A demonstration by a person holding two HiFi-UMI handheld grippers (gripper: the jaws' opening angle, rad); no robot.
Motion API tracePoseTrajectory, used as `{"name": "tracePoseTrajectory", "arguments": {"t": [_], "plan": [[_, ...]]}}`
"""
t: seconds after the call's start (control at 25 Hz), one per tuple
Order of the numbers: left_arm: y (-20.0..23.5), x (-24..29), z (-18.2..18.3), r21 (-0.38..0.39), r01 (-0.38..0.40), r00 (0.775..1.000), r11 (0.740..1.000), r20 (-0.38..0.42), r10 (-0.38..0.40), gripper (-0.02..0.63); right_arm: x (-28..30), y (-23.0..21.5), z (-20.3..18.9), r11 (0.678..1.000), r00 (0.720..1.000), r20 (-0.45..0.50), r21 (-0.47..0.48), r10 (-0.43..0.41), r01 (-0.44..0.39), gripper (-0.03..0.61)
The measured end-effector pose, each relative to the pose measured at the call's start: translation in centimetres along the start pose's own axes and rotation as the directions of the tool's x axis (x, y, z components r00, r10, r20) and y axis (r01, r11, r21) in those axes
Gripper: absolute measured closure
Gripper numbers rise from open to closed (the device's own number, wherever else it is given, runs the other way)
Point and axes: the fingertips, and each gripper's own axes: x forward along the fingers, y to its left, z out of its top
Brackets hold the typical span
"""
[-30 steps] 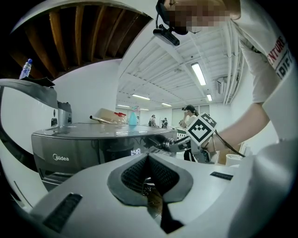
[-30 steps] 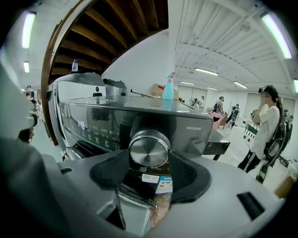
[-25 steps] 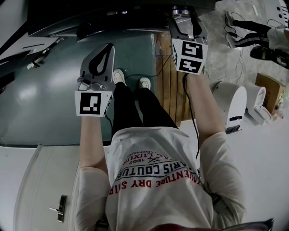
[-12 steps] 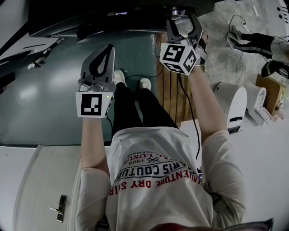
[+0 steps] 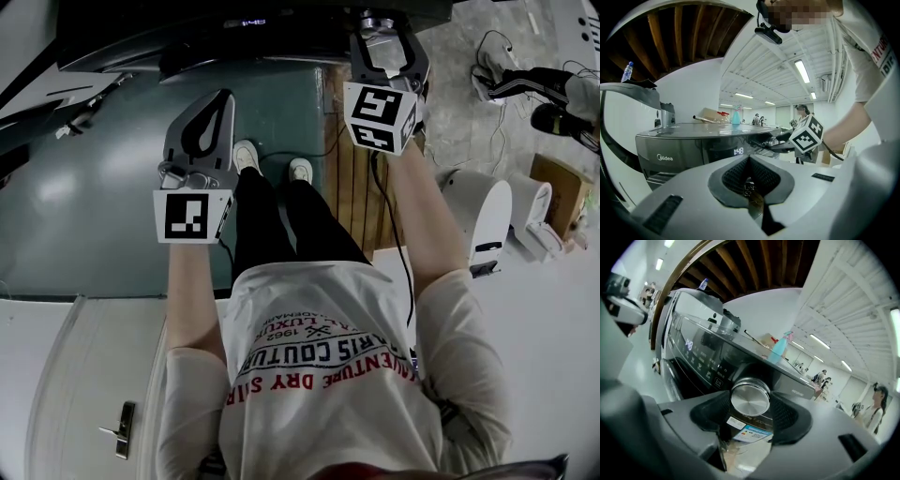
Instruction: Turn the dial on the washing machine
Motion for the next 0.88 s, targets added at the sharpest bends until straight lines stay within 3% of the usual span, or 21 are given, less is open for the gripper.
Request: {"name": "tracePoseTrajectory", "arguments": {"t": [0.2, 0.48, 0.56, 0.72, 0.88], "plan": [[-0.3, -0.1, -0.3, 0.0, 0.001, 1.0, 1.0, -0.007, -0.001, 0.598, -0.3, -0.6, -0.1, 0.973, 0.999, 0.004, 0.229, 0.04, -0.04, 0.299], [-0.7, 0.1, -0.3, 0.014, 0.013, 1.0, 1.0, -0.009, -0.013, 0.598, -0.2, -1.0, -0.3, 0.961, 0.998, 0.025, 0.269, 0.061, -0.065, 0.298], [-0.8, 0.1, -0.4, 0.01, 0.013, 1.0, 1.0, -0.013, -0.013, 0.598, -0.5, -0.8, 0.0, 0.973, 0.998, 0.047, 0.223, 0.049, -0.059, 0.296], [-1.1, 0.3, -0.5, 0.023, 0.017, 1.0, 1.0, -0.016, -0.017, 0.598, -1.3, 0.2, 0.7, 0.999, 0.994, 0.101, 0.023, 0.033, -0.035, 0.288], [-1.3, 0.5, -0.8, 0.026, 0.022, 1.0, 0.999, -0.021, -0.022, 0.598, -1.1, 0.8, 0.2, 0.987, 0.995, 0.098, -0.163, 0.006, 0.01, 0.287]]}}
